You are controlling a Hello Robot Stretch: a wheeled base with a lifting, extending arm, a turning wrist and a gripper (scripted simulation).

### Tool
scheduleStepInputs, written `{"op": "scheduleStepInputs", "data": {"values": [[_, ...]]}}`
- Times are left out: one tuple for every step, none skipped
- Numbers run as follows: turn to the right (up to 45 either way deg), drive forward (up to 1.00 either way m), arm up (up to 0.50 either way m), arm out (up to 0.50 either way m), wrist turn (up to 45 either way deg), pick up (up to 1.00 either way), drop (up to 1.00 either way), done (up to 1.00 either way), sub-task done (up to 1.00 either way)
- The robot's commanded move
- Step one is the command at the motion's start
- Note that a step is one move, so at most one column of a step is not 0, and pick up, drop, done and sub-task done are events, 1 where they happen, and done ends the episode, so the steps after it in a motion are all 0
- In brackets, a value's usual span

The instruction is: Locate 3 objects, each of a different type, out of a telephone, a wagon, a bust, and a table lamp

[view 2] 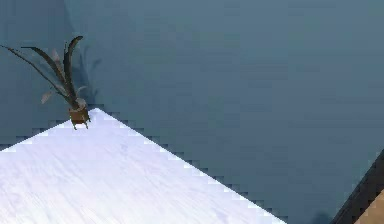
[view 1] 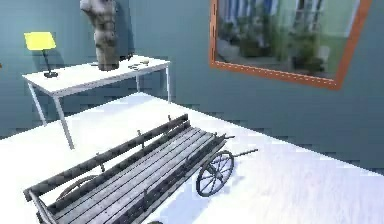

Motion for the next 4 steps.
{"op": "scheduleStepInputs", "data": {"values": [[0.0,0.00,0.00,0.00,0.0,0.00,0.00,0.00,1.00],[-45.0,0.00,0.00,0.00,0.0,0.00,0.00,0.00,0.00],[-42.0,0.00,0.00,0.00,0.0,0.00,0.00,0.00,0.00],[0.0,0.75,0.00,0.00,0.0,0.00,0.00,0.00,0.00]]}}
